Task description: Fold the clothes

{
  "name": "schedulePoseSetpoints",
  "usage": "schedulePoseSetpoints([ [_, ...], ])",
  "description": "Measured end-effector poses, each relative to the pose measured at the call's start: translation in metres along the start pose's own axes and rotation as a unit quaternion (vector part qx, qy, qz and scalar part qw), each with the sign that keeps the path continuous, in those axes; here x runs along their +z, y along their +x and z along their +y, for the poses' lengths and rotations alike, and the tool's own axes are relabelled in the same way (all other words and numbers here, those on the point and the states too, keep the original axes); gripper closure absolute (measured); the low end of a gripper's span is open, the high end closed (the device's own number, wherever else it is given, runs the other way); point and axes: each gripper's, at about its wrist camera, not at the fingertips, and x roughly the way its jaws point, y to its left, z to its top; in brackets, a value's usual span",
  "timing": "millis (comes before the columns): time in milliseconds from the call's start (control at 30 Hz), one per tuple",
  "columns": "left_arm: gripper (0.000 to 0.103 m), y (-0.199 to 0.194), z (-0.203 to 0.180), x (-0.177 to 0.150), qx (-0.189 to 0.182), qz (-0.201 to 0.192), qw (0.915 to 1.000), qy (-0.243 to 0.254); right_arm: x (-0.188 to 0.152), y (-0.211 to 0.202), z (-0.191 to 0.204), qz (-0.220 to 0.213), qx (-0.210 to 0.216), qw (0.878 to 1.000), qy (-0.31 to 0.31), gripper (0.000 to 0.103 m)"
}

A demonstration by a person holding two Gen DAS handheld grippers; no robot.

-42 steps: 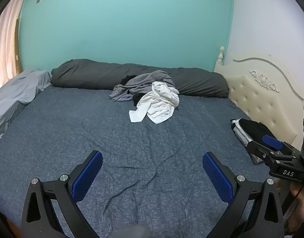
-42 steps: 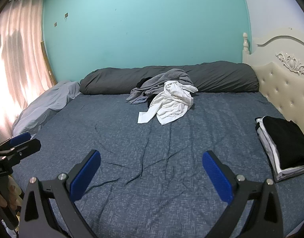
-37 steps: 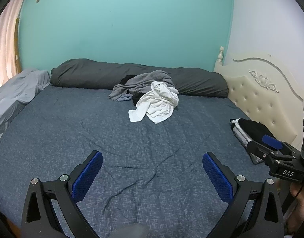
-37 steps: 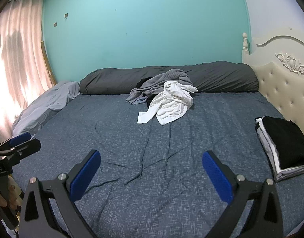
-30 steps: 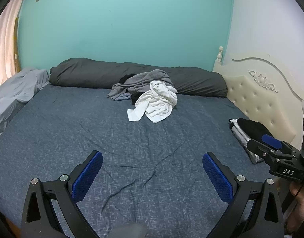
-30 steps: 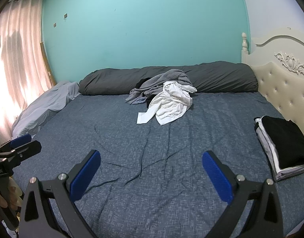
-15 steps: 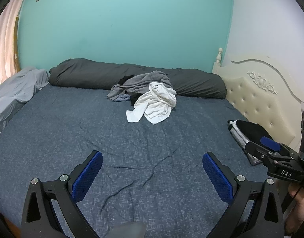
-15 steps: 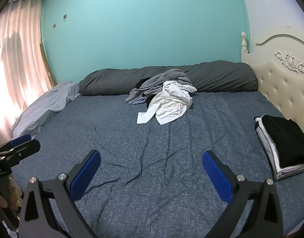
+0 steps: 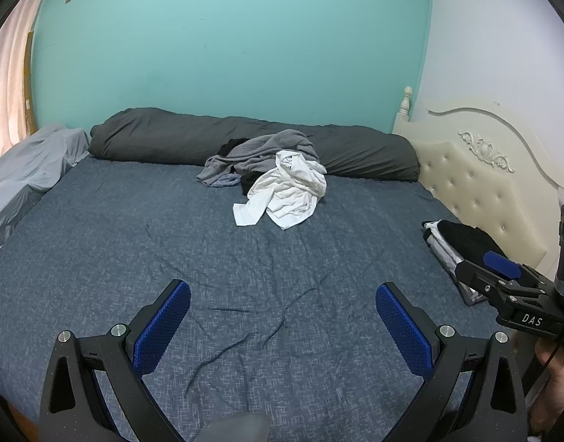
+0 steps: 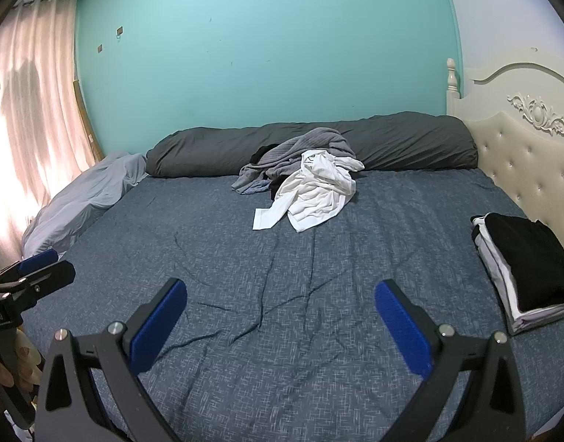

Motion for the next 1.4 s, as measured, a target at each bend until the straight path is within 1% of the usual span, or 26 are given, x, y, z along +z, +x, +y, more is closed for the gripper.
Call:
schedulePoseSetpoints([
  [600, 0.001, 0.0, -0.004, -0.001, -0.002, -0.003, 1.0, 0.002, -0.004, 0.004, -0.002, -0.003, -0.002, 1.0, 0.001, 0.0],
  [1000, 0.001, 0.007, -0.001, 0.001, -0.007, 0.0, 1.0, -0.005, -0.007, 0.011, -0.006, 0.003, 0.0, 1.0, 0.004, 0.0],
  [1233, 0.001, 0.022, 0.008, -0.002, -0.009, 0.005, 0.9998, -0.016, -0.01, 0.035, -0.017, 0.023, 0.009, 0.999, 0.022, 0.0],
  [1400, 0.001, 0.049, 0.021, -0.004, -0.002, 0.016, 0.9997, -0.017, -0.013, 0.07, -0.029, 0.048, 0.004, 0.998, 0.035, 0.0],
])
